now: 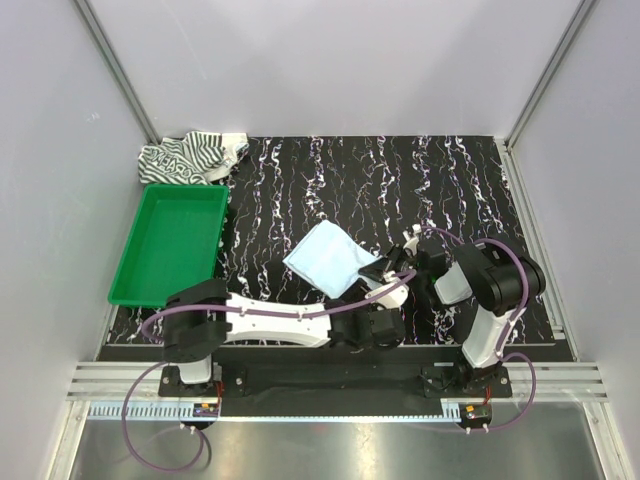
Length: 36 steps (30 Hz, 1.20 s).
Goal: Roll the towels
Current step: Roll the towel
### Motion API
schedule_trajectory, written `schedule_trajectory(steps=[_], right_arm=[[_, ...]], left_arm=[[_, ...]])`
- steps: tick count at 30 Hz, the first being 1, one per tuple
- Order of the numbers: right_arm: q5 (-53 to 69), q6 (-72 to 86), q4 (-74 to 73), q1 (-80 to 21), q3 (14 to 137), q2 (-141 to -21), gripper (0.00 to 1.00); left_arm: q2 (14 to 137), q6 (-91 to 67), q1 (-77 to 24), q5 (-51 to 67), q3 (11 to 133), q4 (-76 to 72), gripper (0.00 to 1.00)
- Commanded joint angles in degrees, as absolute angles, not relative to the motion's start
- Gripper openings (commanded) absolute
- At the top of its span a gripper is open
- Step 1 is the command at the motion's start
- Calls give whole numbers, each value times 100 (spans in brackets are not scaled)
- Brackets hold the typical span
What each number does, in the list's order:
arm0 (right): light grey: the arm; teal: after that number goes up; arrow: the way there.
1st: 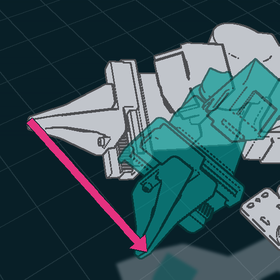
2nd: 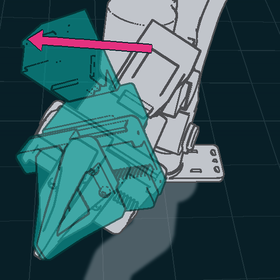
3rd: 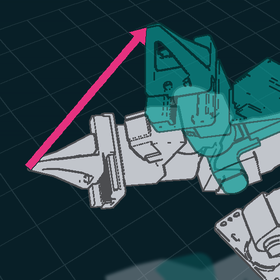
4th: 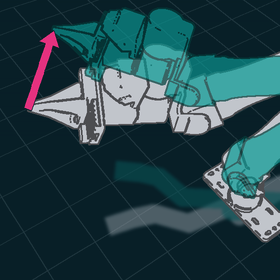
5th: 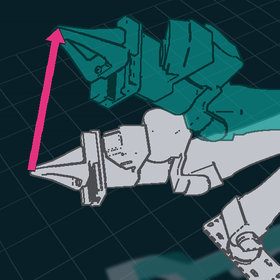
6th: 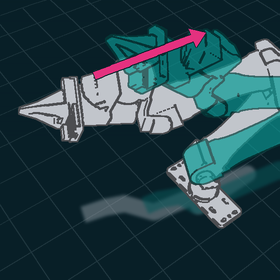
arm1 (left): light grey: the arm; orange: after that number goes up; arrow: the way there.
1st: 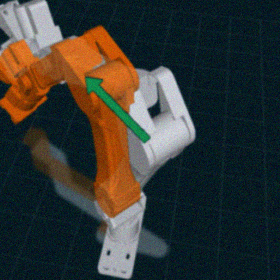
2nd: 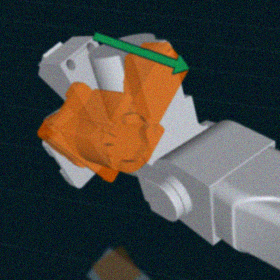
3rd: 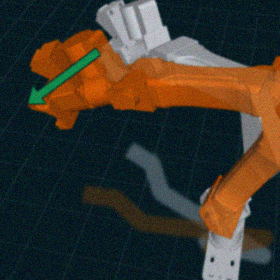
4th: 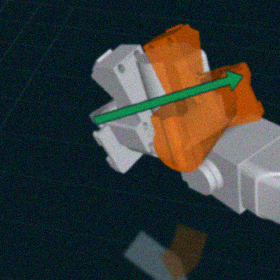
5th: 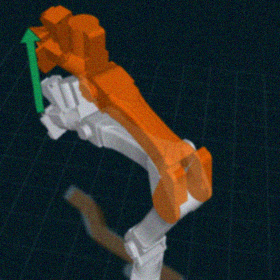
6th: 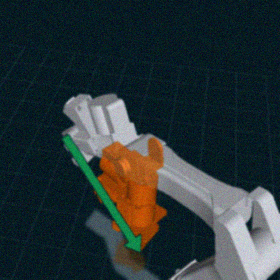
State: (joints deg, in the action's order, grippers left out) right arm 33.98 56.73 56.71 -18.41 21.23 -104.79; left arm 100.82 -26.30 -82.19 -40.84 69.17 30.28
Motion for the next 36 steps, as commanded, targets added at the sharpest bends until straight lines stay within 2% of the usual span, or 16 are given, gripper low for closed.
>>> schedule_trajectory(steps=[1,6,15,18,20,22,23,26,27,30,31,32,36], right_arm=[[2997,5291,4992,-1916,2127,-10450,0],[3023,5256,4992,-1907,2153,-10511,0],[3085,5247,5036,-1934,2171,-10608,0],[3146,5256,5027,-1925,2188,-10608,0],[3146,5247,4983,-1925,2188,-10582,0],[3173,5238,4922,-1925,2215,-10565,0],[3182,5238,4904,-1925,2206,-10547,0],[3199,5203,4834,-1925,2224,-10521,0],[3217,5203,4817,-1925,2224,-10521,0],[3261,5194,4755,-1925,2233,-10486,0],[3261,5177,4677,-1925,2259,-10459,0],[3261,5168,4615,-1925,2267,-10372,0],[3094,5019,3791,-1925,2382,-9985,0]], left_arm=[[10195,-2075,-8191,-4334,6812,2613,69],[10301,-1776,-8174,-4482,6443,2163,71],[10607,-1292,-8139,-4544,6477,1951,71],[10819,-1292,-8086,-4544,6557,2083,78],[10977,-1353,-8007,-4526,6531,2136,77],[11039,-1406,-7911,-4456,6469,2127,72],[11030,-1467,-7884,-4439,6417,2110,60],[10969,-1468,-7752,-4263,6197,1952,44],[10960,-1442,-7735,-4228,6161,1916,31],[10977,-1284,-7682,-4035,6038,1784,17],[10995,-1248,-7673,-3956,6012,1749,7],[11004,-1231,-7682,-3920,6003,1732,2],[10820,-1204,-7682,-3500,5898,1548,0]])
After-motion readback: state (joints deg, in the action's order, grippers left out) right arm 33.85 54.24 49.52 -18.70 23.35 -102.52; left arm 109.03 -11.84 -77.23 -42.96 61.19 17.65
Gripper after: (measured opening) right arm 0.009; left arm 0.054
